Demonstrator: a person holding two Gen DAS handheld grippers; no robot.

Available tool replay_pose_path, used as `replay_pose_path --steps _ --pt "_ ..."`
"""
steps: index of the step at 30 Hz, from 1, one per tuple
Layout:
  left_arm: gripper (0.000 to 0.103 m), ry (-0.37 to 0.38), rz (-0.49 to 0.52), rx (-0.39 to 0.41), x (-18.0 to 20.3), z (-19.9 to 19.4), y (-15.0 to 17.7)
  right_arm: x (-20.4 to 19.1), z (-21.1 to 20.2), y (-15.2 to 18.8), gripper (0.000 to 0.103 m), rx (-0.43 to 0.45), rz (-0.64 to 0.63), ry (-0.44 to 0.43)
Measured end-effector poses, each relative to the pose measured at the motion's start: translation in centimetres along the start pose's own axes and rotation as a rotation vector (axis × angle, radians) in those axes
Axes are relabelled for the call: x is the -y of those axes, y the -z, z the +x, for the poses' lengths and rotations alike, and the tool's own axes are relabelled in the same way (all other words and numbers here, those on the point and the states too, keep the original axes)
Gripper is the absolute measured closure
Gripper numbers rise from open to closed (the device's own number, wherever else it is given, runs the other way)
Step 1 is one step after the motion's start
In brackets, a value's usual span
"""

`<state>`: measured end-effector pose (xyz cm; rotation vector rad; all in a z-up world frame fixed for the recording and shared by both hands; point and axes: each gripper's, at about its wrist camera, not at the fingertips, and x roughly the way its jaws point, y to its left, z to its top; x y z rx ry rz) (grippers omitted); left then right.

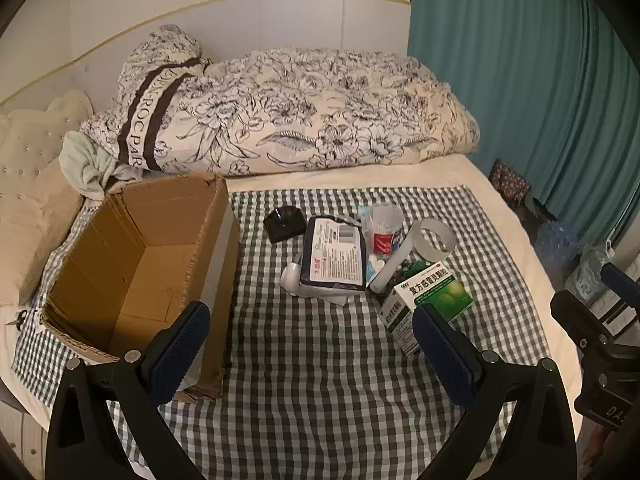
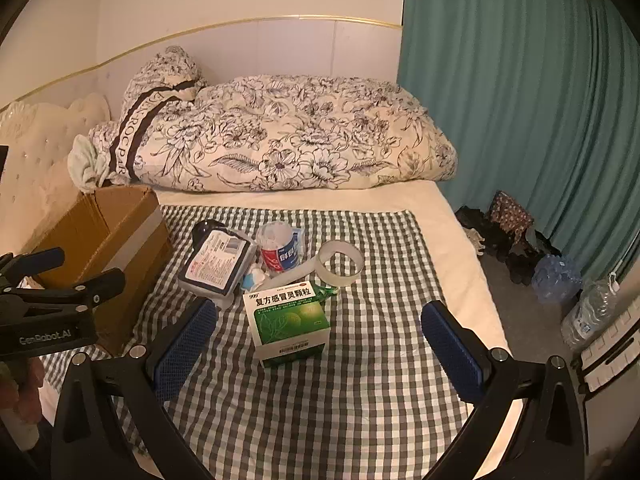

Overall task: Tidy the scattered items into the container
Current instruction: 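Move left tool toward the tissue pack while right tool approaches the green medicine box, then close left tool on the tissue pack while right tool grasps the green medicine box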

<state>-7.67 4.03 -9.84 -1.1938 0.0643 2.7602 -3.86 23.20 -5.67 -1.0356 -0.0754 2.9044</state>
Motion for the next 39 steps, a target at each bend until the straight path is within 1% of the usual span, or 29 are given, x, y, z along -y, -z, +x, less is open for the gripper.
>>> replay_pose_path --steps 4,8,15,19,22,29,34,39 --pt "0.000 0.009 -0.001 -0.026 0.1 1.4 0.3 -0.1 0.9 0.5 0.000 -0.001 -0.005 -0.040" --pt "0.000 0.009 0.008 -0.040 0.4 2.6 0.4 -0.4 2.0 1.2 0.000 -0.017 -0.021 -0.053" --pt "0.000 0.005 0.024 -0.082 1.0 5.3 0.8 -0.1 4.5 2.0 0.000 -0.065 -0.013 -0.063" --pt "0.000 0.011 0.014 -0.107 1.0 6.6 1.0 0.2 6.0 2.5 0.000 -0.089 0.002 -0.098" --pt "0.000 0.004 0.023 -0.119 1.2 7.6 1.0 0.1 7.1 2.7 0.000 -0.103 0.000 -0.104" --pt "0.000 0.019 0.032 -0.145 1.1 9.9 1.1 -0.3 9.5 3.4 0.000 -0.137 -0.025 -0.117" --pt "0.000 0.020 0.028 -0.162 0.9 11.5 1.0 -0.1 11.7 4.1 0.000 -0.188 -0.011 -0.151" --pt "0.000 0.021 0.029 -0.176 1.0 13.0 0.9 -0.1 13.5 4.7 0.000 -0.216 -0.020 -0.169"
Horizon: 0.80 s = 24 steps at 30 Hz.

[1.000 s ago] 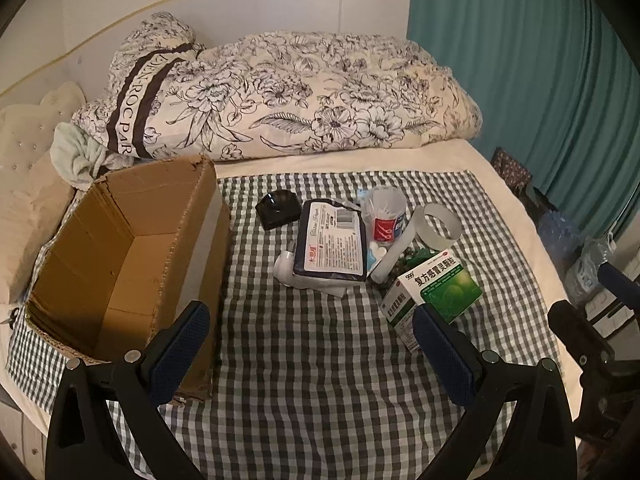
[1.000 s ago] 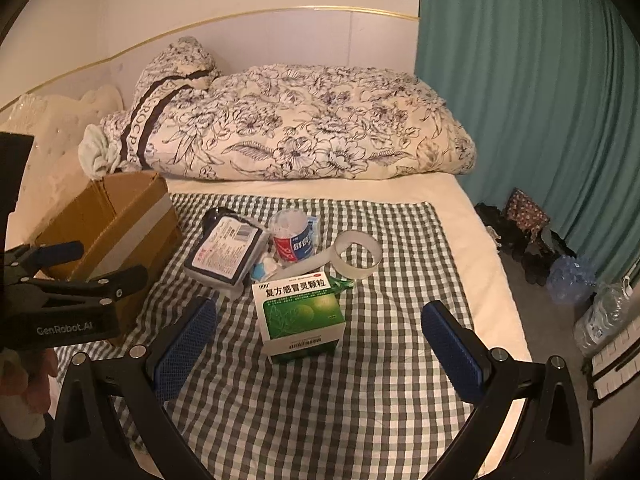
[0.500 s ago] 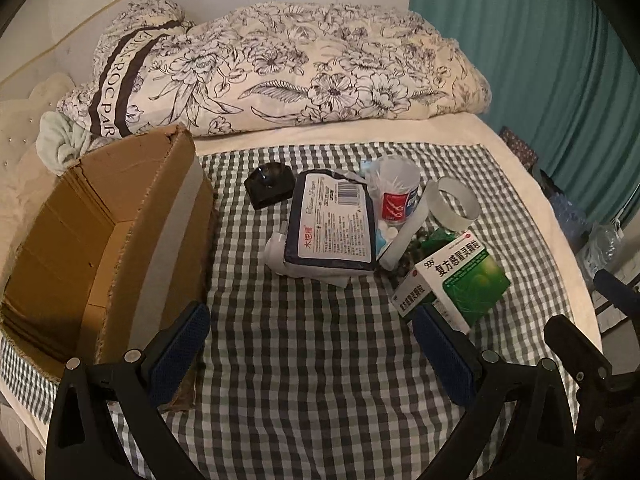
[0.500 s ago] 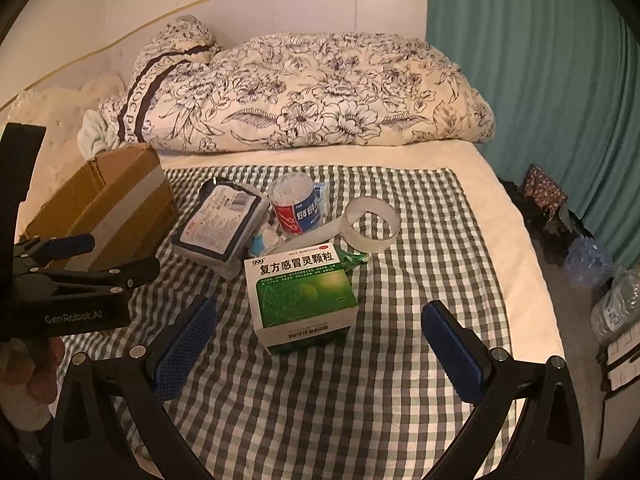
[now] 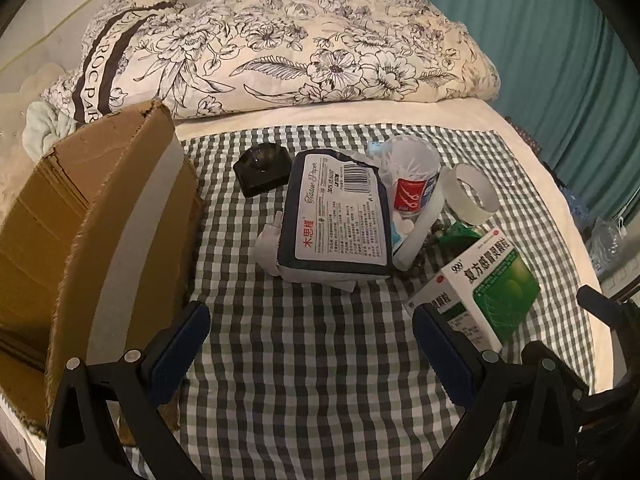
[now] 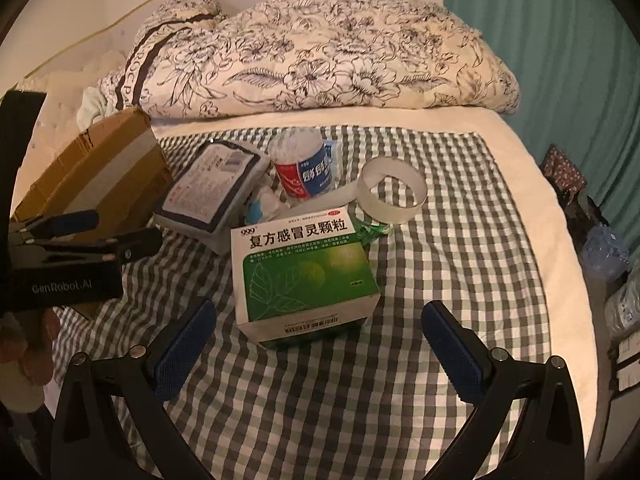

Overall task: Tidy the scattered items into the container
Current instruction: 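Close left tool on the tissue pack while right tool grasps the green medicine box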

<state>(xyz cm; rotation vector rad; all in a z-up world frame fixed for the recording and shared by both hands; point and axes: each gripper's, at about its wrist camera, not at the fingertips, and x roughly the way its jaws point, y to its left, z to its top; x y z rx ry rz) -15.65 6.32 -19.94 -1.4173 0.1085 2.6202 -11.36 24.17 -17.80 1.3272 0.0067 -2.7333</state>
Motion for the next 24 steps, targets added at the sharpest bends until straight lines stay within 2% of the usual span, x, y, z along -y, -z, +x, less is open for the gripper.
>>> replay_pose_path --steps 13,24 --pt "0.000 0.009 0.015 -0.028 0.2 3.5 -1.1 -0.1 3.4 -0.2 0.000 -0.040 -0.105 -0.085" --pt "0.000 0.025 0.030 -0.045 1.1 6.3 -2.2 -0.2 6.3 -0.3 0.000 -0.070 -0.113 -0.076"
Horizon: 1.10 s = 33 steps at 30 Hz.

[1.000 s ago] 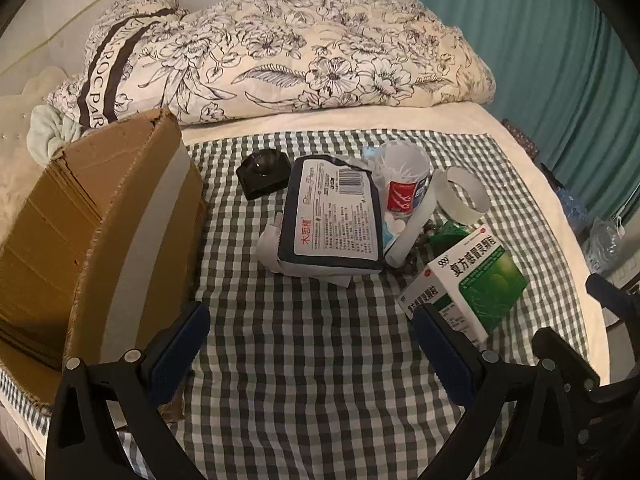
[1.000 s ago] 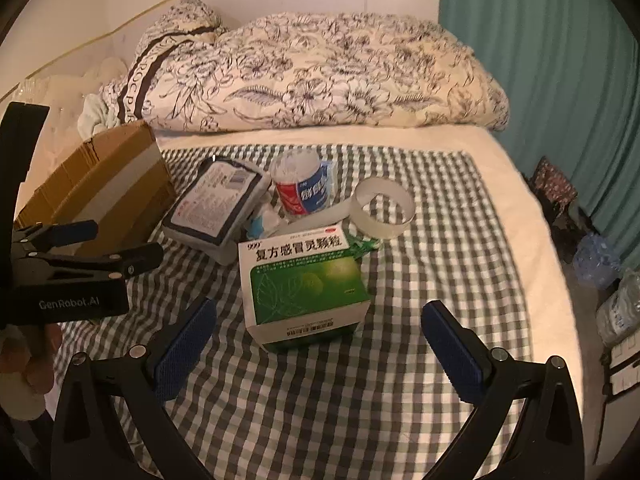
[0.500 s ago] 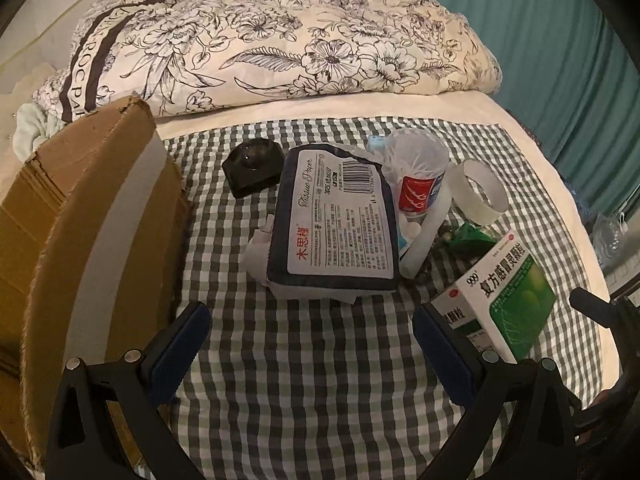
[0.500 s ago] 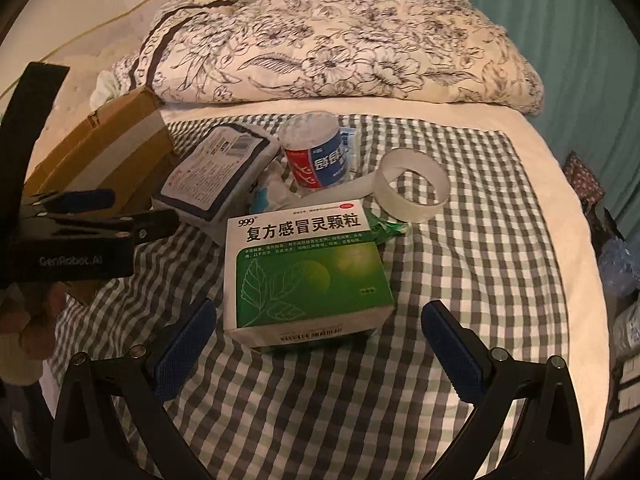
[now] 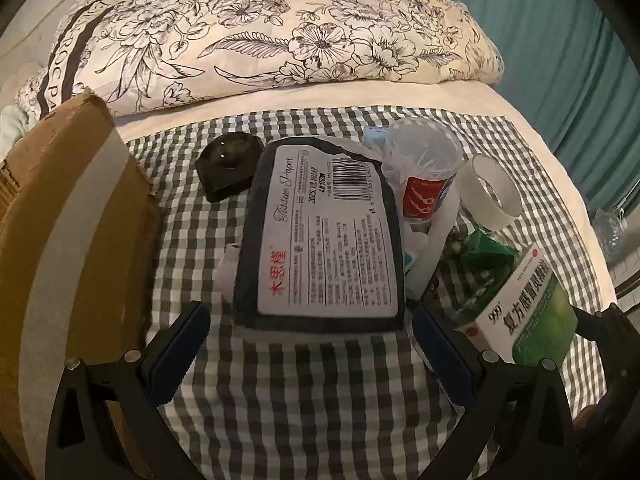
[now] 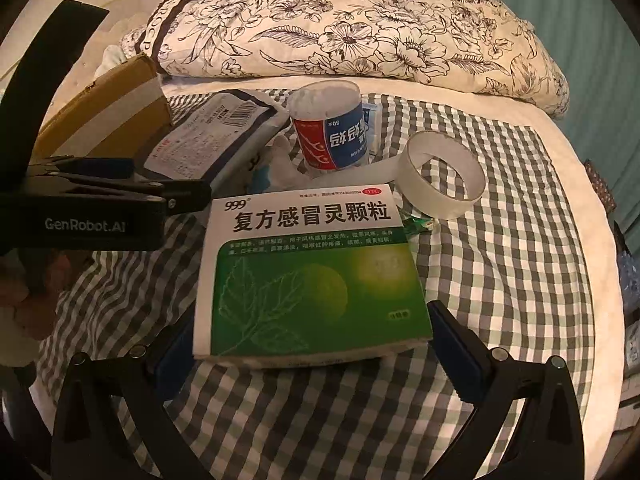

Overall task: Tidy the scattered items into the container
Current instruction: 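Close left tool on the tissue pack while right tool grasps the green medicine box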

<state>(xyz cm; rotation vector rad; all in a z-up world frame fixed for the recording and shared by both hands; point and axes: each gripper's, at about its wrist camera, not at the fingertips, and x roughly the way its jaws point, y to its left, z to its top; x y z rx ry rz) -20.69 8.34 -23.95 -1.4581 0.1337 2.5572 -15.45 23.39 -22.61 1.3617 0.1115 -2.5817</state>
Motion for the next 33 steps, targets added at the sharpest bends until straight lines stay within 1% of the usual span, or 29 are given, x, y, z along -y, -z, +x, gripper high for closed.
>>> replay_pose_path --steps 11,18,19,20,21,22,24,25,26,28,33 --pt "0.000 0.012 -0.014 0.000 -0.1 2.3 -1.0 0.1 1.5 -0.3 0.000 0.005 0.042 -0.015" --pt "0.001 -0.004 -0.011 0.038 0.0 2.7 -1.3 0.2 1.8 -0.2 0.000 0.018 0.078 -0.015" --pt "0.006 -0.003 -0.011 0.044 0.0 2.6 -1.3 0.3 1.7 -0.2 0.001 0.021 0.085 -0.020" --pt "0.010 0.003 -0.013 0.046 0.0 2.5 -1.2 0.3 1.7 -0.2 0.006 0.025 0.092 -0.028" --pt "0.020 0.018 -0.019 0.045 -0.1 2.4 -1.2 0.3 1.6 -0.1 0.006 0.029 0.099 -0.037" --pt "0.028 0.022 -0.024 0.042 -0.1 2.4 -1.2 0.3 1.5 -0.1 0.006 0.032 0.104 -0.038" --pt "0.029 0.029 -0.027 0.042 -0.2 2.3 -1.2 0.5 1.2 0.0 0.007 0.041 0.118 -0.049" --pt "0.037 0.044 -0.031 0.044 -0.2 2.2 -1.1 0.6 1.1 0.0 0.008 0.044 0.128 -0.059" --pt "0.042 0.051 -0.033 0.046 -0.3 2.1 -1.1 0.7 1.0 0.0 0.008 0.048 0.137 -0.067" --pt "0.046 0.036 -0.036 0.057 -0.3 1.6 -1.1 0.8 0.7 0.1 0.008 0.055 0.154 -0.073" --pt "0.050 0.033 -0.042 0.073 -0.6 0.4 -1.2 0.7 -0.4 0.2 0.009 0.065 0.155 -0.062"
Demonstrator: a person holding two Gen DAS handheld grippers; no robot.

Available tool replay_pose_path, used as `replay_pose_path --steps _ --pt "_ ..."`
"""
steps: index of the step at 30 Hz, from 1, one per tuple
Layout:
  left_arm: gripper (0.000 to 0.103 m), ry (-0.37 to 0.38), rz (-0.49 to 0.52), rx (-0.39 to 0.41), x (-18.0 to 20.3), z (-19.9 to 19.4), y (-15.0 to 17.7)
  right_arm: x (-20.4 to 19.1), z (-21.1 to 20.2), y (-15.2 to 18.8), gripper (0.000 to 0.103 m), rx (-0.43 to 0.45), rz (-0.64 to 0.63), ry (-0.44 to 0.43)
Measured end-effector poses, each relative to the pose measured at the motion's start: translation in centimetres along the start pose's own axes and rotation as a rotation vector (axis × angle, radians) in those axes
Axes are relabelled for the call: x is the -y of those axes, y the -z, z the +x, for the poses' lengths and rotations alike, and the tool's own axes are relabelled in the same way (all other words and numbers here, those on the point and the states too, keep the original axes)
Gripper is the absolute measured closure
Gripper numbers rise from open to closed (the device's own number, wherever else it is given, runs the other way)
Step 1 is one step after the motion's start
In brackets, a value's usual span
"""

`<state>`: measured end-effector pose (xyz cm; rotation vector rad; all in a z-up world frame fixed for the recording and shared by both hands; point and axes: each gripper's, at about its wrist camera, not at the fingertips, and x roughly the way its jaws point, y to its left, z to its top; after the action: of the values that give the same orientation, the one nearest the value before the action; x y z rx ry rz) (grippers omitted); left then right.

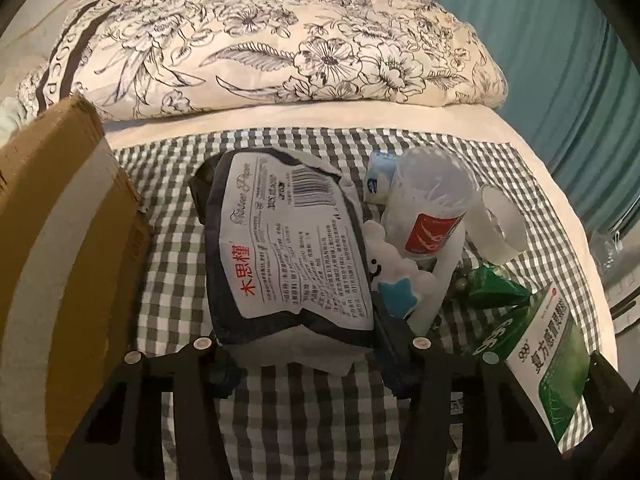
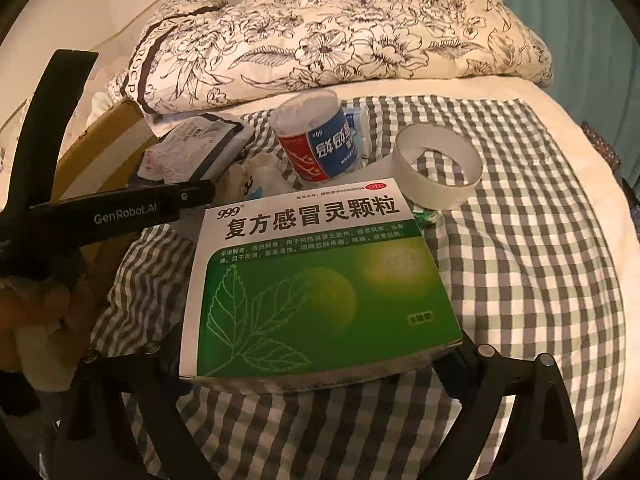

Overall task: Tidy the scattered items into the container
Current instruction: 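Close left tool on the tissue pack while right tool grasps the green medicine box, then lift and carry the tissue pack with left tool while right tool carries the medicine box to the cardboard box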

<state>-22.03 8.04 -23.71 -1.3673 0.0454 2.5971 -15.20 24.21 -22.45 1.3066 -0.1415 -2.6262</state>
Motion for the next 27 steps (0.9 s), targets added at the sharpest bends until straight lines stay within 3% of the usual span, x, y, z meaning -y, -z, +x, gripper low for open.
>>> replay_pose_path --steps 8,27 --pt "0.051 -0.005 0.013 0.040 0.2 -3.3 -0.1 -0.5 -3.1 -0.2 0.009 0.048 0.003 0.016" --pt "0.051 -0.035 0.061 0.231 0.9 -16.5 0.9 -3.2 -14.4 -1.0 0.009 0.228 0.005 0.080"
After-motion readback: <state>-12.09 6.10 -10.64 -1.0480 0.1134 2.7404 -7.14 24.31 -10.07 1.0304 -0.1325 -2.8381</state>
